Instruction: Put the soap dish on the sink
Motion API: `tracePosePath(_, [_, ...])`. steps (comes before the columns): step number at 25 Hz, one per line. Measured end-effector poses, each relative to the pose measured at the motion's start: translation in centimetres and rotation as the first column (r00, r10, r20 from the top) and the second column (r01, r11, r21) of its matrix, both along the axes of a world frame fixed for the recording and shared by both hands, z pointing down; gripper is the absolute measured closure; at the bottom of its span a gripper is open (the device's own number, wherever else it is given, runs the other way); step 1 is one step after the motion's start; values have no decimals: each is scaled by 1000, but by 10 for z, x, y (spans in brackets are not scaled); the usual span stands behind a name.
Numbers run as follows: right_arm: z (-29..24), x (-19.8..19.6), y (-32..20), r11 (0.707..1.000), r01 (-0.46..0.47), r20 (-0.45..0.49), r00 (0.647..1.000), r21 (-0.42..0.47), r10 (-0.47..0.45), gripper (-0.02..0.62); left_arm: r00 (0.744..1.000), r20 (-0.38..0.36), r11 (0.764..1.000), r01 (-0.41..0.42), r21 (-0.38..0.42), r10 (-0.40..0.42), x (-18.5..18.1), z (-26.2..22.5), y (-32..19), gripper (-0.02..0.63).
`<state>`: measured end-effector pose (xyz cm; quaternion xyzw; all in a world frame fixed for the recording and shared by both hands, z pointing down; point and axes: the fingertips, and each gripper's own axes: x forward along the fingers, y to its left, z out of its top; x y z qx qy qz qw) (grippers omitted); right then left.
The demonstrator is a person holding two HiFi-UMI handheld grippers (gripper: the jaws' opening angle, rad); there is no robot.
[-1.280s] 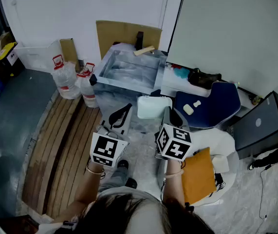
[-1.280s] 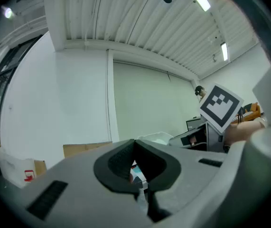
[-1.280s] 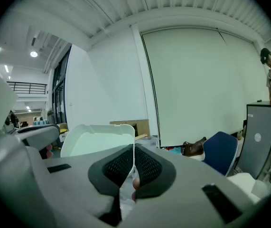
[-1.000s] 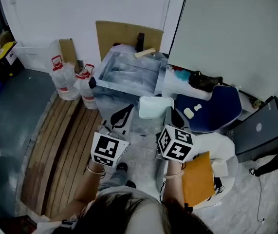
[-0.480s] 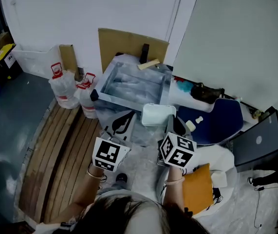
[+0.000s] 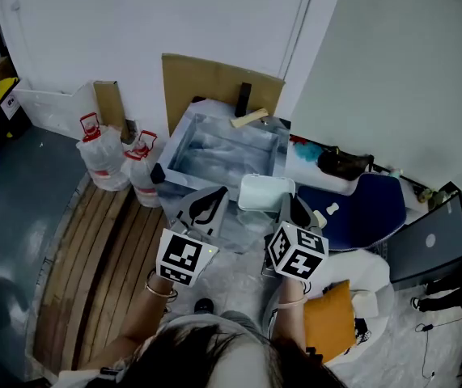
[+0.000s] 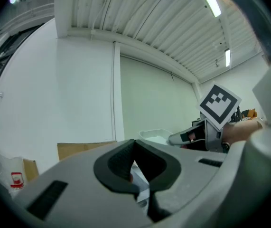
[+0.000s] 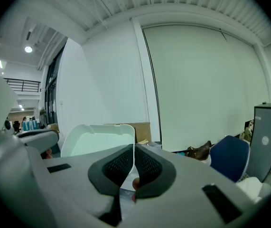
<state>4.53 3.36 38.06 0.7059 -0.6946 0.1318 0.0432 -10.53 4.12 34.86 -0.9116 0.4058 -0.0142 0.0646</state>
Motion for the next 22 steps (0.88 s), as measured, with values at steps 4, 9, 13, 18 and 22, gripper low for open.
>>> tracePosePath(4, [1,1,-11,1000,-15,3,1000,-2,15,568,1000,-11,1000,-7,1,7,-2,-1,-15,603])
tracePosePath(9, [8,6,-24,999,-32,-2,999,-16,32,568,1000,-14,1000,-21,-11,21,5,5,-32,603])
tracePosePath(13, [12,14,-36,999,-38,-5,999,-24,38,568,999,-17,999,-28,-19,28,14,10,-45,604])
tracePosePath(18, [19,23,-58,999,-38,1,999,-28,38,568,999,-9,999,-34,-33,34,26,19,-64,603])
tracePosePath(22, [23,29,-79,999,-24,-1,1000,-36,24,569,999,-11,999,-30,-30,30,36,20,-83,604])
